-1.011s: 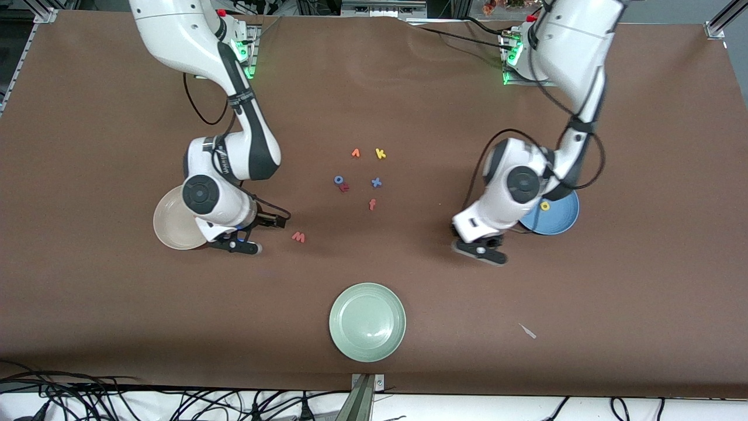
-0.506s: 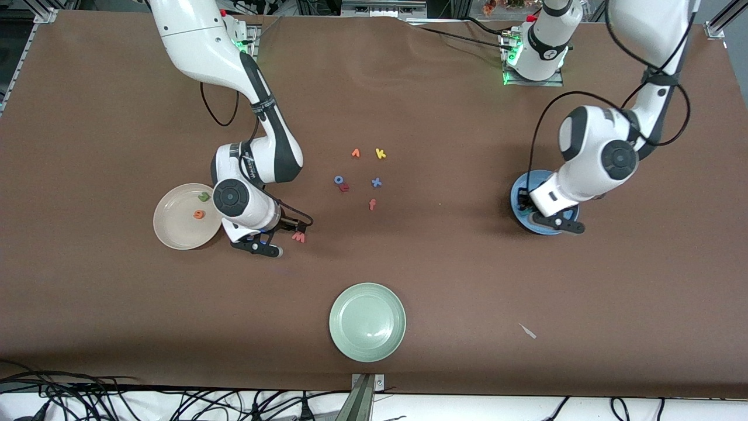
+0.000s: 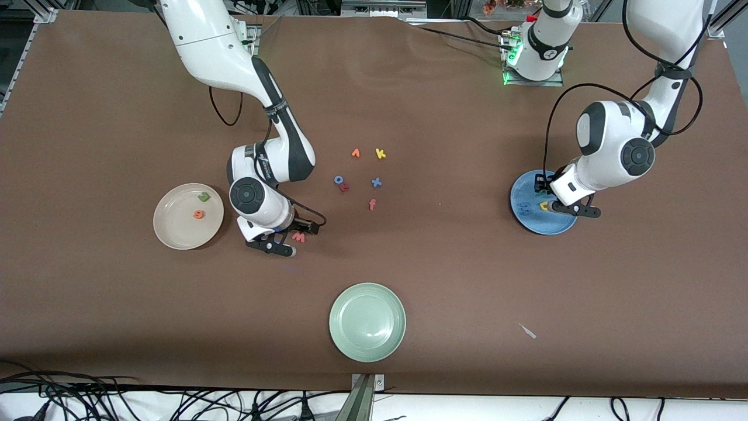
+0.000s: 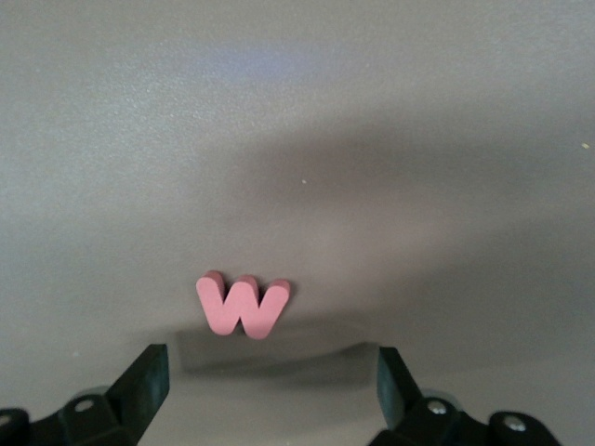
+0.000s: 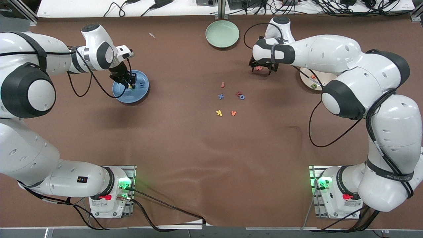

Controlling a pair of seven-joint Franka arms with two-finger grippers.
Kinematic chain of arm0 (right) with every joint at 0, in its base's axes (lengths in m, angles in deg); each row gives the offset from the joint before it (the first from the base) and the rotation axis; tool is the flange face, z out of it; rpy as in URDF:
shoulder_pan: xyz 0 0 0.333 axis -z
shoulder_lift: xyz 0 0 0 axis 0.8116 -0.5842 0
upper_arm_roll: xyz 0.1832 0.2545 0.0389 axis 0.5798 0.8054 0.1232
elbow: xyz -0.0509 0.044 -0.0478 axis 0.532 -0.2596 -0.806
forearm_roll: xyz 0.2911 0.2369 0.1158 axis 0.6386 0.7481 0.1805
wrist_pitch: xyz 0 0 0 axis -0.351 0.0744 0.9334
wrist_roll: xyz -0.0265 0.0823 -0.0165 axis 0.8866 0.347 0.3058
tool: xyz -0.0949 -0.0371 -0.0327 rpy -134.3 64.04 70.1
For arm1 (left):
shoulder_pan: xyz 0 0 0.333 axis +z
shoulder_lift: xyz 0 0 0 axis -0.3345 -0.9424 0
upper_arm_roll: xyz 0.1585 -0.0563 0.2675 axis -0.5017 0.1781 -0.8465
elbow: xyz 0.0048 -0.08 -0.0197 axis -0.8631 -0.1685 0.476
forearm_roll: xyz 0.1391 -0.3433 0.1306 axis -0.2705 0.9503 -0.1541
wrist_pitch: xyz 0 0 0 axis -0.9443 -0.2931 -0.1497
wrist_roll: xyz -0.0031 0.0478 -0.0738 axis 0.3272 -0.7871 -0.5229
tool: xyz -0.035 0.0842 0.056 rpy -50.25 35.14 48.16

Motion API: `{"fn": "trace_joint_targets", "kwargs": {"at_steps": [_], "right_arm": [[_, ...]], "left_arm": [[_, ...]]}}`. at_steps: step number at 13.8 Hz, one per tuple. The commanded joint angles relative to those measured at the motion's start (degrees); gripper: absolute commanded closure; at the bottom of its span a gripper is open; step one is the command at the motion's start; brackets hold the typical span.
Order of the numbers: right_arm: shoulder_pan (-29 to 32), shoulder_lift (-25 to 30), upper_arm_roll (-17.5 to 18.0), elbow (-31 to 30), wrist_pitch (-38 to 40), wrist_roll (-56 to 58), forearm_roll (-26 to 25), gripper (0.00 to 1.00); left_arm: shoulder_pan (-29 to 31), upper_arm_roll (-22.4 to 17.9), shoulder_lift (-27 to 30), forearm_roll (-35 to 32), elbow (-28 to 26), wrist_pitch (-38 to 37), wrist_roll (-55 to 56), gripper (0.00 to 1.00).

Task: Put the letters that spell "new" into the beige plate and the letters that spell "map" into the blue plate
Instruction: 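Drop the b on the blue plate while the right gripper reaches the pink w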

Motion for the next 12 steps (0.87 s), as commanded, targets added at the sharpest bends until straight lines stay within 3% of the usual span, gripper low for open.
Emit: {"fn": "trace_joint_targets", "kwargs": {"at_steps": [1,3,5,9,12], "right_arm": [[-0.13,-1.20,-0.15,1.85,0.01,-0.35,1.28,0.10],[-0.13,-1.20,-0.15,1.93,0.01,-0.35,1.19,0.25],[-0.04,-1.20,-0.15,1.93,0.01,-0.18,1.19,0.35],[0.31,-1.55,-0.15,2.20,-0.86,0.08,1.19,0.42],[0.49,-2.52,-0.15,3.60,-1.05,0.17,1.28,0.42]], "left_arm": [[1.27,0.39,1.18,-2.64,-0.66,0.10,0.77,0.00],[1.36,0.48,1.79,-2.64,-0.83,-0.52,0.86,0.00],[1.80,0.48,6.07,-2.64,-0.74,-4.63,0.77,0.00],[3.82,0.57,15.92,-2.64,-0.39,-6.31,0.51,0.00],[3.91,0.92,21.56,-2.90,4.06,-15.78,0.60,0.00]]}}
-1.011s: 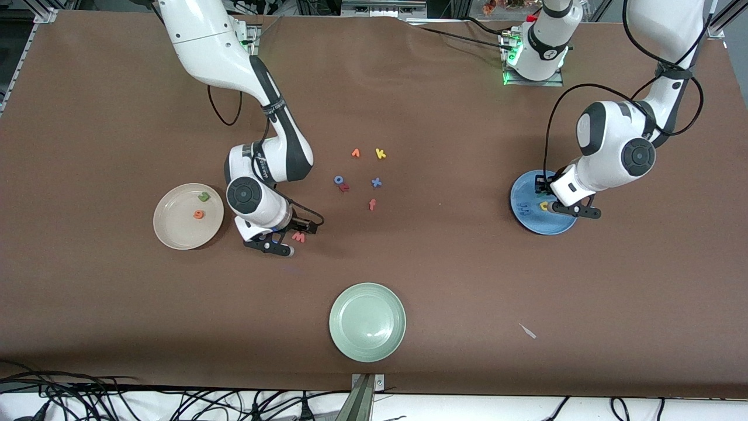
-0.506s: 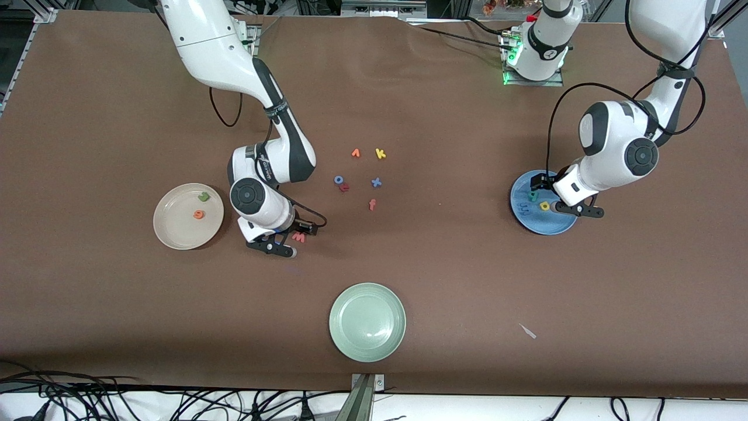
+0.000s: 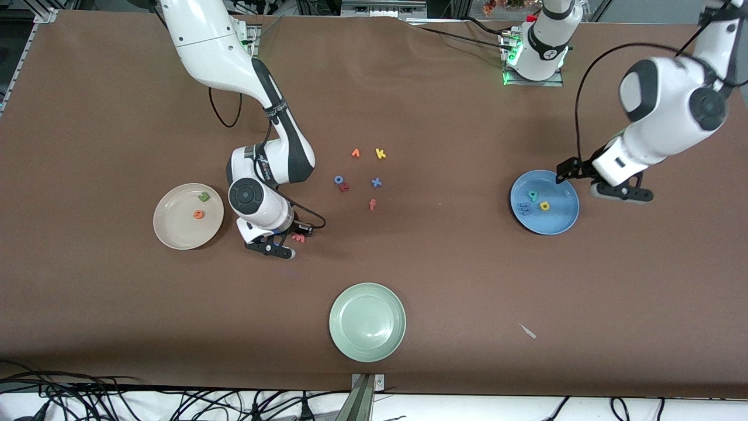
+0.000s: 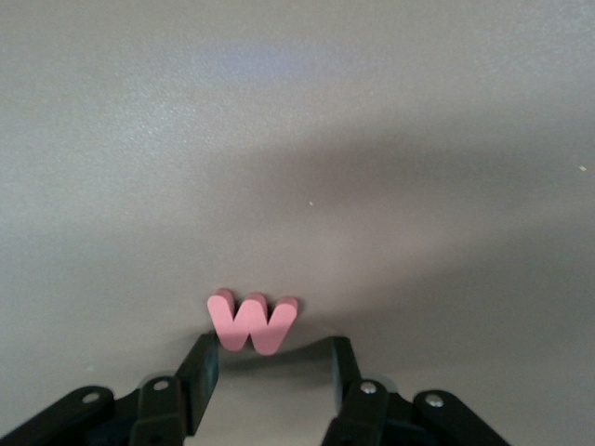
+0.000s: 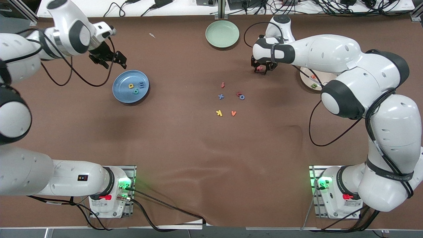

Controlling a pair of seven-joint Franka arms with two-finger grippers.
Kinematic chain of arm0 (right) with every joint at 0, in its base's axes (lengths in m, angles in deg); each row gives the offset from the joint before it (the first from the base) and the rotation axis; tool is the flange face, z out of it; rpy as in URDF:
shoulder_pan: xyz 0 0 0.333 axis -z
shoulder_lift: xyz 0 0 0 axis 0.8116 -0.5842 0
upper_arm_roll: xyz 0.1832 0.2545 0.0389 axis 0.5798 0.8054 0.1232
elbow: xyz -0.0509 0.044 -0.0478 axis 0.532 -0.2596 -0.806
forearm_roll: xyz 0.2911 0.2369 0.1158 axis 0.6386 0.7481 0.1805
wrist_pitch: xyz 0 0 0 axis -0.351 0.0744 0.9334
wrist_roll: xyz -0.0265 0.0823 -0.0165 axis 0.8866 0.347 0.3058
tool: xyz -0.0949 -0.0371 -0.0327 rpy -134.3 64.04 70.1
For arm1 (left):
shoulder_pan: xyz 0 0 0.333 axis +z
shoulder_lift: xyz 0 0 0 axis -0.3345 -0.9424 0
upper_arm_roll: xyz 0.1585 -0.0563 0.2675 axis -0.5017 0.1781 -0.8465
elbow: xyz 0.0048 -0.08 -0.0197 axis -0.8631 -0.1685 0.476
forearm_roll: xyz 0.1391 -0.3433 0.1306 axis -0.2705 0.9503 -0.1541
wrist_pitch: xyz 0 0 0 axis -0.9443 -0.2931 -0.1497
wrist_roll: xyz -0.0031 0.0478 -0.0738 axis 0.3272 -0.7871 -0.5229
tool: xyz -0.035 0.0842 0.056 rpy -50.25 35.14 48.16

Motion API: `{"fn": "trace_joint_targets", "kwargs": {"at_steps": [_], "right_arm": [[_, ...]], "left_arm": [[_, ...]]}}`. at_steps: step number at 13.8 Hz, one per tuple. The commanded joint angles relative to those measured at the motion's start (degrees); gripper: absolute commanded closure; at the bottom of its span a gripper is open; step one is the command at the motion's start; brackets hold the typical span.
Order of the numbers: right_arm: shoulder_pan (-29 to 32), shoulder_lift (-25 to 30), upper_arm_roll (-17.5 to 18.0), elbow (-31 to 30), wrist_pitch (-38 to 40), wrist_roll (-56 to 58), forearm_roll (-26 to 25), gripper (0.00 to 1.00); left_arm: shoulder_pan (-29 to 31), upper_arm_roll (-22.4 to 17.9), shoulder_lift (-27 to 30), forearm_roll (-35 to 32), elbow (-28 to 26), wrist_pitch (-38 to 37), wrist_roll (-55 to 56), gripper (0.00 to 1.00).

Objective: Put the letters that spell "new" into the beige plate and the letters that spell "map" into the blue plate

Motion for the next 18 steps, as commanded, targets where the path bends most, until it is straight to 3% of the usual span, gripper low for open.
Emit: {"fn": "trace_joint_targets", "kwargs": {"at_steps": [1,5,9,14,18], "right_arm": [[0.32,-2.58,-0.02,3.15,-0.16,0.20,1.10,0.42],[0.50,-3.28,-0.02,4.21,-0.25,0.47,1.10,0.42],[0.59,-3.90,-0.02,4.91,-0.25,0.55,1.10,0.42],[1.03,-4.78,-0.02,6.23,-0.25,0.73,1.10,0.42],[1.29,-5.04,-0.02,6.59,-0.42,0.73,1.10,0.42]], "left_arm": [[0.73,0.84,4.78,-4.50,5.63,-9.94,0.54,0.00],[0.73,1.02,5.40,-9.07,22.85,-29.63,0.89,0.00],[0.73,2.16,5.49,-11.19,32.10,-40.55,5.79,0.00],[0.64,4.27,4.79,-10.32,35.63,-40.50,21.96,0.00],[0.47,4.53,4.17,-10.23,35.81,-40.57,22.51,0.00]]}}
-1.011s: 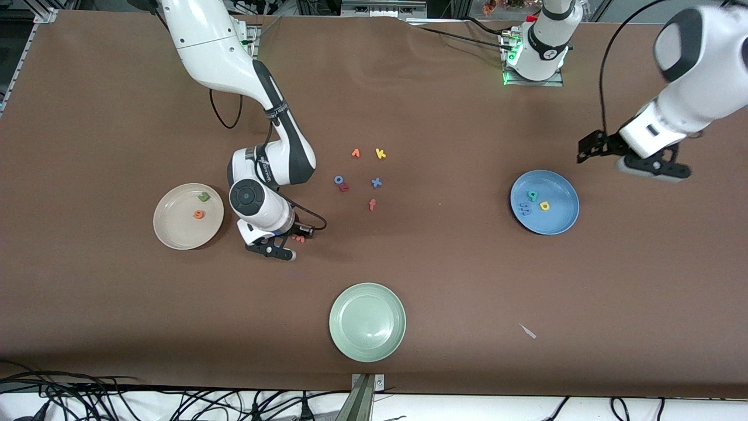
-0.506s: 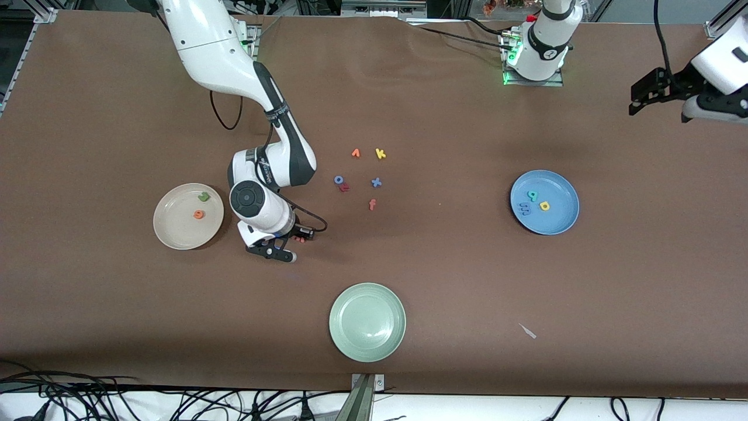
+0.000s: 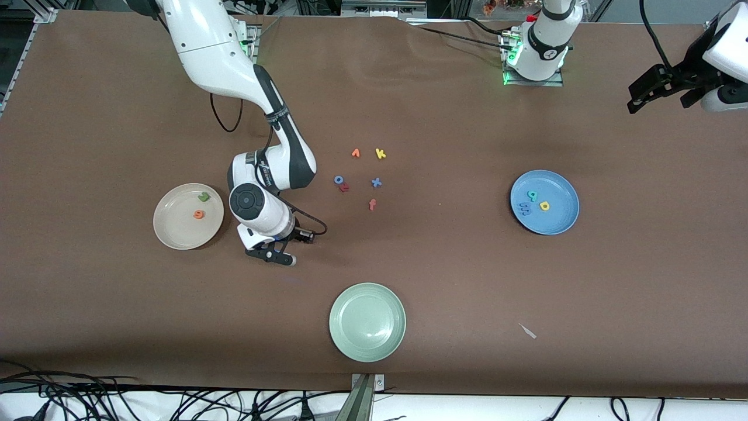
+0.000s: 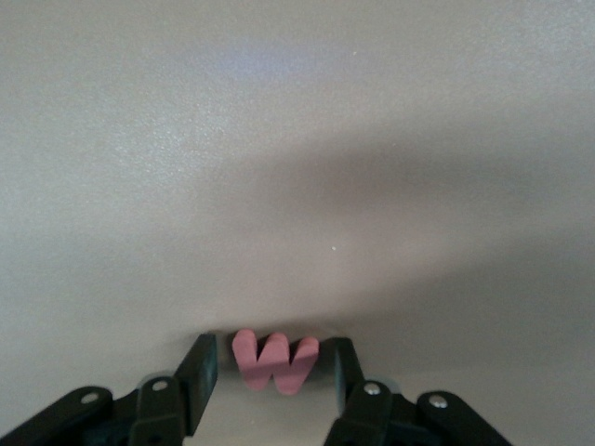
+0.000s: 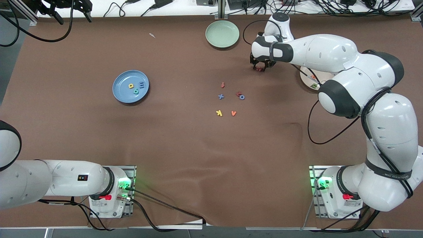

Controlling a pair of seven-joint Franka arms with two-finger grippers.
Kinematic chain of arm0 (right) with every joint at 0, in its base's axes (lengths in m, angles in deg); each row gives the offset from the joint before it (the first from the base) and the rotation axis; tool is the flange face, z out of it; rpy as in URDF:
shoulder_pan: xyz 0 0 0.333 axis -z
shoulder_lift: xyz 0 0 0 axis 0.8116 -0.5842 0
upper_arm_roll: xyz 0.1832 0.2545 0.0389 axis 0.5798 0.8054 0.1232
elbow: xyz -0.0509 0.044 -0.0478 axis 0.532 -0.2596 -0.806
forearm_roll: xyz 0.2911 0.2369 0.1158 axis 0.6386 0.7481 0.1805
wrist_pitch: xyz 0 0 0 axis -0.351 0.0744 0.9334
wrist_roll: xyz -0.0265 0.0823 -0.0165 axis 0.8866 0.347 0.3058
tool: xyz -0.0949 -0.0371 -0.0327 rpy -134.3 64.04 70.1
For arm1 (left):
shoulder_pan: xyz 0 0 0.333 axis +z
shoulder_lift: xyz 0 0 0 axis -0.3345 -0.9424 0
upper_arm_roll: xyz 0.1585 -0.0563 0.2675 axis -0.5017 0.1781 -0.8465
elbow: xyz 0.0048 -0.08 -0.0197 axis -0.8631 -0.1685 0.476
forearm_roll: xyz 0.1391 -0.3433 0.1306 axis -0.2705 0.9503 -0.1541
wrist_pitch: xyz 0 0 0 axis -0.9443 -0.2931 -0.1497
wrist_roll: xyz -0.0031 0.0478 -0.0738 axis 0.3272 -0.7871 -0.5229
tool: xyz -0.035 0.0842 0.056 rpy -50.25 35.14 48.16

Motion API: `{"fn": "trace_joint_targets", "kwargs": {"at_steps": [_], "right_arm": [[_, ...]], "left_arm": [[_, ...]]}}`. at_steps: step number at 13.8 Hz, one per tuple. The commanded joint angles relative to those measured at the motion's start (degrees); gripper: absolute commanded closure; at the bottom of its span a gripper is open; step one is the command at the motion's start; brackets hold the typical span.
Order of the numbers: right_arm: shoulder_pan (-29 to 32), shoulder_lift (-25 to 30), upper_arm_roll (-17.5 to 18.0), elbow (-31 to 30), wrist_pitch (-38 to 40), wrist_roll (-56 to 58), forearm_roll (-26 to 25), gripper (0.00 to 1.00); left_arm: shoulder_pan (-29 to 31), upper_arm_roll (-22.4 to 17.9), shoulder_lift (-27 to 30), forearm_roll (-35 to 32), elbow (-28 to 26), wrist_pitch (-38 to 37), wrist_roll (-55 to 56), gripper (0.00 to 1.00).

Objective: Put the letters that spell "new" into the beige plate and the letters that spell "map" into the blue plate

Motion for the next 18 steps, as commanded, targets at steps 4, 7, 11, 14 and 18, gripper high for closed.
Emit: {"fn": "trace_joint_targets", "kwargs": {"at_steps": [4,7,11,14,18], "right_arm": [[0.65,-2.82,0.00,2.86,-0.64,0.72,2.68,0.54],[0.65,-2.82,0.00,2.86,-0.64,0.72,2.77,0.64],[0.74,-2.73,0.00,3.03,-0.11,0.72,2.77,0.69],[1.87,-1.41,-0.35,4.34,4.79,2.91,2.42,0.69],[2.32,1.75,-4.21,3.92,14.89,12.30,2.16,0.70]], "left_arm": [[0.52,-0.19,-6.24,1.68,8.73,-2.80,0.29,0.00],[0.52,-0.81,-6.24,2.04,8.91,-3.33,-1.45,0.00],[0.52,-0.64,-6.42,2.22,8.74,-3.42,-2.79,0.00],[0.61,-0.64,-6.42,2.22,8.74,-3.42,-3.05,0.00],[0.61,-0.73,-6.51,2.22,8.74,-4.12,-3.14,0.00]]}}
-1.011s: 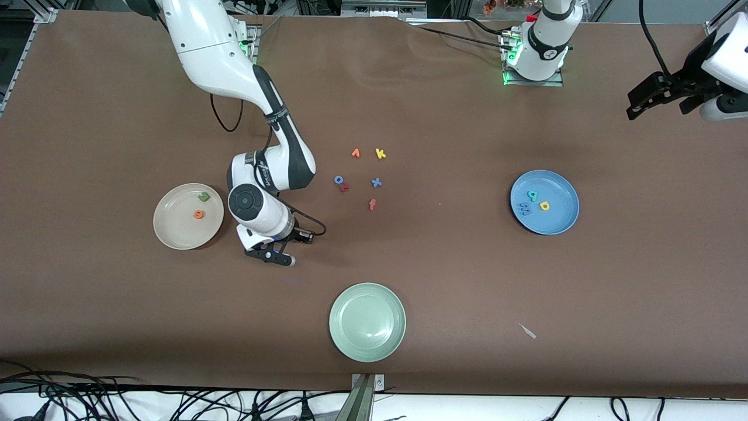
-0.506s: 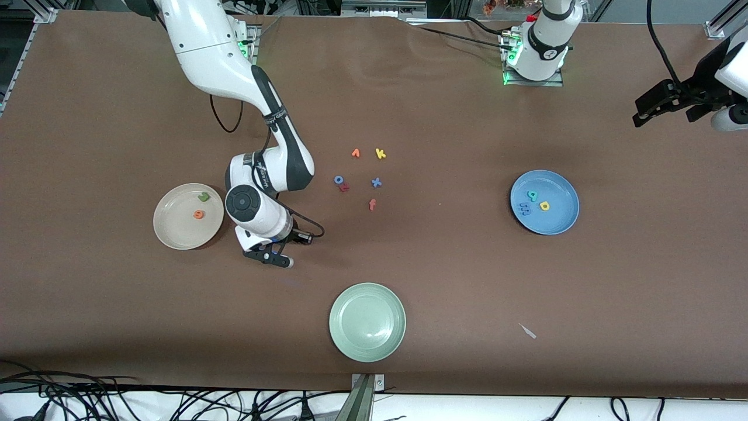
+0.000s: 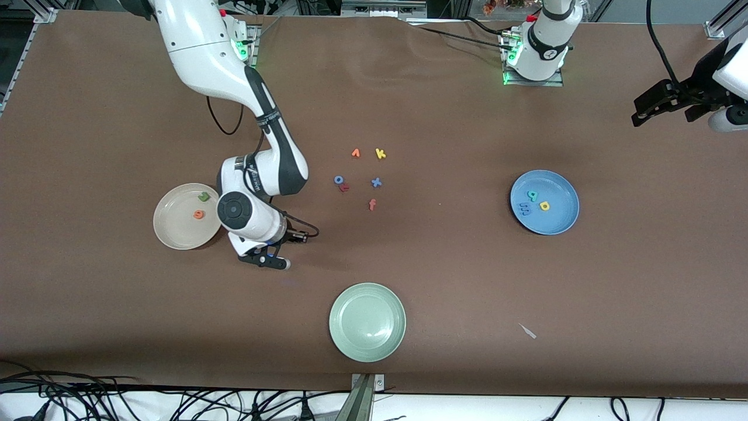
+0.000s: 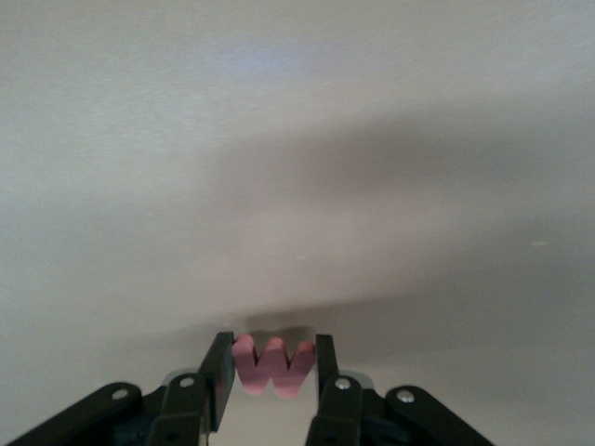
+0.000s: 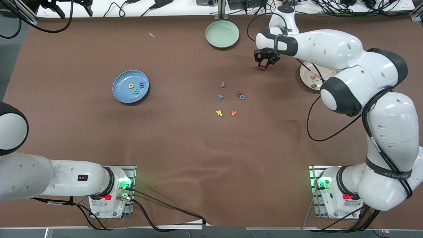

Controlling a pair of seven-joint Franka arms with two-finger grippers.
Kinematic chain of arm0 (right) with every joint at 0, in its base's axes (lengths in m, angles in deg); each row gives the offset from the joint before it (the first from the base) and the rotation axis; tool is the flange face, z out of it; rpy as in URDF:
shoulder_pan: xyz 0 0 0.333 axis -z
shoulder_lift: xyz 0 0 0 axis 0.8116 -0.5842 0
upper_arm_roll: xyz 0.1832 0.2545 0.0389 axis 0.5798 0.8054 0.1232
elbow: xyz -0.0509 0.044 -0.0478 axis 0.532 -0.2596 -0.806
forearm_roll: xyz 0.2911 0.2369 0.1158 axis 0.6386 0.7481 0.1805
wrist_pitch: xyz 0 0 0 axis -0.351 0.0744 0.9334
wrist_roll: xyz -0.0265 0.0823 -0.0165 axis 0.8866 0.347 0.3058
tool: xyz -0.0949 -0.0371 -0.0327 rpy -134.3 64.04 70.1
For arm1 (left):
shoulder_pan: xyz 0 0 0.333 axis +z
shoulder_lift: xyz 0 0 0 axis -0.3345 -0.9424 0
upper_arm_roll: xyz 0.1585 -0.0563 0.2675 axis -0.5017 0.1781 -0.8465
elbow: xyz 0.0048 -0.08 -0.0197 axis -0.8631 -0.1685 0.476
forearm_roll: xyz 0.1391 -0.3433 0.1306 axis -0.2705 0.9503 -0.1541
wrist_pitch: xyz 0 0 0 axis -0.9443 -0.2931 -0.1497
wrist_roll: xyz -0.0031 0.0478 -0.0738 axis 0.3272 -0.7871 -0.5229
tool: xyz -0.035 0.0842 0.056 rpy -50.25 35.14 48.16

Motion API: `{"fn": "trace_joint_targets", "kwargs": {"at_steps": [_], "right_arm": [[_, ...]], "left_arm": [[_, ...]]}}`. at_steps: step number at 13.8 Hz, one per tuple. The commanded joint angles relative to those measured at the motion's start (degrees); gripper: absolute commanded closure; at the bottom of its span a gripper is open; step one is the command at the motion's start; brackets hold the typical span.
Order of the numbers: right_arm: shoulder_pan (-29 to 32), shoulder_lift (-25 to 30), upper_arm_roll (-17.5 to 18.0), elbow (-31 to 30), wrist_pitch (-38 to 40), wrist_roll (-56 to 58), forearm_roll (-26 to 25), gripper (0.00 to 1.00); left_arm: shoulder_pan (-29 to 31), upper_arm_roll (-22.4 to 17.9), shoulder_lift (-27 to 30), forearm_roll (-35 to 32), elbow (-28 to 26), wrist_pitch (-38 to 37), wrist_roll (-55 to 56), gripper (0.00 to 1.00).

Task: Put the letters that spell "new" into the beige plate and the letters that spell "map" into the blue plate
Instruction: 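Carry the w to the white plate and open the right gripper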

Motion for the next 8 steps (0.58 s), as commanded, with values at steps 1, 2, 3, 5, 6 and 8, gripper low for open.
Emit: {"fn": "trace_joint_targets", "kwargs": {"at_steps": [1,2,3,5,6,8], "right_arm": [[0.42,2.30,-3.44,-0.44,7.25,8.02,1.06,0.70],[0.42,3.79,-4.58,-2.71,7.45,10.31,0.80,0.70],[0.42,5.63,-5.47,-5.34,7.45,13.21,0.71,0.70],[0.42,9.23,-8.10,-10.27,7.54,19.62,0.62,0.70],[0.33,10.82,-9.16,-12.90,7.45,22.18,0.45,0.70],[0.33,12.32,-11.70,-15.90,7.54,27.01,-0.08,0.70]], "left_arm": [[0.60,0.07,-0.98,1.40,2.04,-1.76,-1.51,0.00],[0.77,0.07,-0.89,1.40,2.04,-1.76,-1.51,0.00],[1.03,-0.01,-0.89,1.31,2.04,-1.76,-1.59,0.00],[1.39,0.07,-0.98,1.40,2.04,-2.03,-1.59,0.00],[1.39,0.07,-0.98,1.40,2.04,-2.12,-1.59,0.00],[1.30,0.07,-0.98,1.40,2.12,-2.12,-1.59,0.00]]}}
